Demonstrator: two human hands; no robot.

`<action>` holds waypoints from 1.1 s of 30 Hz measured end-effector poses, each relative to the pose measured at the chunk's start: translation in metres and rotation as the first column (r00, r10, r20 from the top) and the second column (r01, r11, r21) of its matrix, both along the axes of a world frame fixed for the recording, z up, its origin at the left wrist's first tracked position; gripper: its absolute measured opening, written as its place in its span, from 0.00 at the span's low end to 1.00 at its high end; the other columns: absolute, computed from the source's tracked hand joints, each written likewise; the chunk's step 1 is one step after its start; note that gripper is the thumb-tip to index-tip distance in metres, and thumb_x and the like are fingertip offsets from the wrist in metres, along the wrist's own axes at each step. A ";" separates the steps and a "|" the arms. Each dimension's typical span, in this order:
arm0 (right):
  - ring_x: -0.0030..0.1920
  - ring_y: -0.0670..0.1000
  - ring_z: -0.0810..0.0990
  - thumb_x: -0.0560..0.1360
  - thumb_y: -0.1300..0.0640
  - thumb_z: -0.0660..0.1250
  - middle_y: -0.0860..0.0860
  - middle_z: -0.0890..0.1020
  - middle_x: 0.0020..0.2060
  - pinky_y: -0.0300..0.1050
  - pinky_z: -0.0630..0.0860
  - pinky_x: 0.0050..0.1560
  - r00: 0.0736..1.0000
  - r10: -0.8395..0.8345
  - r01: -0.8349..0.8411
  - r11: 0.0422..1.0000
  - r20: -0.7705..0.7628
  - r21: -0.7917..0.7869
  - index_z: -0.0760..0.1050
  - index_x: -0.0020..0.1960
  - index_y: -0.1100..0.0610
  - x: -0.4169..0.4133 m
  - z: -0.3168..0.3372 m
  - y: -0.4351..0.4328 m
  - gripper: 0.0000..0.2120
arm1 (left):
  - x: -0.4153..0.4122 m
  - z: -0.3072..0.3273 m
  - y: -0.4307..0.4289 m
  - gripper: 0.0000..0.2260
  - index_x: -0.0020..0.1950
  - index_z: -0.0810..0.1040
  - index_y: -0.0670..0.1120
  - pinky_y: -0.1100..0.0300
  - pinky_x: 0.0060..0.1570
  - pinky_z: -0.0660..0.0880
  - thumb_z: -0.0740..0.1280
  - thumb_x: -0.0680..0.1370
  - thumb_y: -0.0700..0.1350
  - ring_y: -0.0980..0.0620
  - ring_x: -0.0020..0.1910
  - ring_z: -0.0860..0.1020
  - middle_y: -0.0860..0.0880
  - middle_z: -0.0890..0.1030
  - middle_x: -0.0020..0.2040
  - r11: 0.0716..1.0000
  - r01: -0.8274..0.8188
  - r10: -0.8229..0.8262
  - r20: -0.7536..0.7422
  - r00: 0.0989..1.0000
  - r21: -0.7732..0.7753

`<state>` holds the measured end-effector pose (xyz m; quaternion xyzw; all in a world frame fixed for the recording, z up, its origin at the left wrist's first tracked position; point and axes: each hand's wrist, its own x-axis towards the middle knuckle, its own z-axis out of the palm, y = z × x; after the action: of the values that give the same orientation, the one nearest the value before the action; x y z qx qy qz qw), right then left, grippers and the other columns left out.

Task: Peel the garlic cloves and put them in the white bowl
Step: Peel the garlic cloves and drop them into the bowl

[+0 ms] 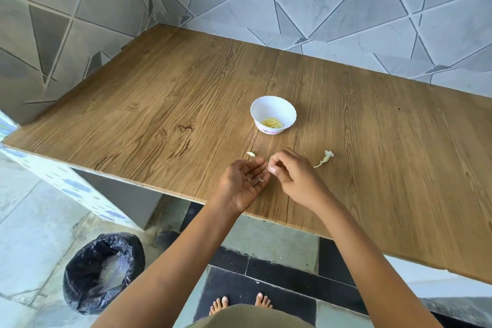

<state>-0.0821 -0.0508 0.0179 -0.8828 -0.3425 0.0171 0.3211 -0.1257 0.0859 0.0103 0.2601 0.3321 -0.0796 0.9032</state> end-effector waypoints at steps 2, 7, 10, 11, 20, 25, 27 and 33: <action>0.43 0.48 0.73 0.73 0.68 0.64 0.45 0.75 0.40 0.40 0.69 0.42 0.993 0.084 -0.080 0.995 0.082 -0.058 0.76 0.43 0.60 0.003 0.001 0.007 0.06 | 0.002 0.003 -0.005 0.17 0.44 0.75 0.38 0.57 0.42 0.74 0.51 0.82 0.44 0.48 0.38 0.75 0.42 0.77 0.37 1.000 -0.007 0.007 -0.002 1.000 0.016; 0.38 0.52 0.74 0.64 0.64 0.75 0.49 0.77 0.33 0.47 0.74 0.39 0.954 0.033 0.000 0.994 0.298 -0.111 0.78 0.35 0.56 0.009 0.003 0.012 0.07 | 0.007 0.009 -0.008 0.17 0.41 0.74 0.39 0.60 0.40 0.70 0.52 0.82 0.44 0.50 0.34 0.73 0.44 0.77 0.33 0.999 0.018 -0.019 0.024 1.000 0.035; 0.38 0.52 0.75 0.65 0.61 0.75 0.47 0.79 0.35 0.48 0.75 0.40 0.958 -0.008 0.032 0.996 0.285 -0.080 0.77 0.35 0.55 0.008 0.005 0.010 0.07 | 0.007 0.009 -0.008 0.18 0.42 0.76 0.38 0.60 0.39 0.71 0.51 0.82 0.44 0.52 0.32 0.74 0.44 0.80 0.30 0.999 0.036 -0.037 0.040 0.998 0.021; 0.40 0.51 0.77 0.67 0.60 0.74 0.47 0.81 0.37 0.48 0.75 0.42 0.967 -0.010 0.026 0.998 0.256 -0.061 0.78 0.37 0.55 0.007 0.005 0.009 0.05 | 0.007 0.008 -0.008 0.19 0.42 0.76 0.38 0.61 0.38 0.72 0.51 0.82 0.44 0.52 0.32 0.73 0.44 0.80 0.30 0.999 0.037 -0.037 0.042 0.998 0.012; 0.46 0.39 0.80 0.75 0.63 0.67 0.44 0.83 0.44 0.28 0.73 0.46 0.923 -0.322 0.377 0.869 -0.212 0.321 0.81 0.48 0.54 -0.019 -0.007 -0.025 0.07 | 0.003 0.003 -0.003 0.19 0.46 0.78 0.35 0.56 0.49 0.75 0.51 0.82 0.43 0.46 0.44 0.78 0.39 0.80 0.42 0.996 0.063 -0.059 0.057 0.997 -0.066; 0.49 0.35 0.79 0.76 0.63 0.66 0.45 0.82 0.47 0.27 0.73 0.49 0.863 -0.330 0.479 0.775 -0.383 0.411 0.78 0.51 0.51 -0.040 -0.015 -0.037 0.08 | -0.013 -0.001 0.000 0.19 0.48 0.78 0.35 0.55 0.51 0.74 0.51 0.82 0.44 0.45 0.46 0.78 0.39 0.80 0.45 0.997 0.044 -0.041 0.044 0.998 -0.058; 0.50 0.35 0.79 0.76 0.63 0.66 0.44 0.82 0.48 0.27 0.72 0.51 0.861 -0.318 0.476 0.777 -0.396 0.413 0.78 0.52 0.51 -0.047 -0.018 -0.039 0.09 | -0.023 -0.002 0.000 0.19 0.48 0.78 0.35 0.55 0.52 0.74 0.51 0.82 0.44 0.45 0.47 0.78 0.39 0.80 0.46 0.998 0.025 -0.023 0.047 0.999 -0.055; 0.51 0.39 0.80 0.76 0.63 0.66 0.44 0.82 0.49 0.29 0.73 0.53 0.913 -0.221 0.355 0.847 -0.344 0.397 0.78 0.52 0.51 -0.063 -0.022 -0.037 0.09 | -0.061 0.006 -0.001 0.19 0.49 0.78 0.35 0.55 0.53 0.74 0.51 0.82 0.43 0.45 0.46 0.78 0.39 0.80 0.46 0.992 -0.127 0.128 0.056 0.990 -0.029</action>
<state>-0.1449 -0.0879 -0.0043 -0.8137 -0.1494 0.0154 0.5616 -0.1863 0.0849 0.0163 0.2290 0.3207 -0.0185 0.9189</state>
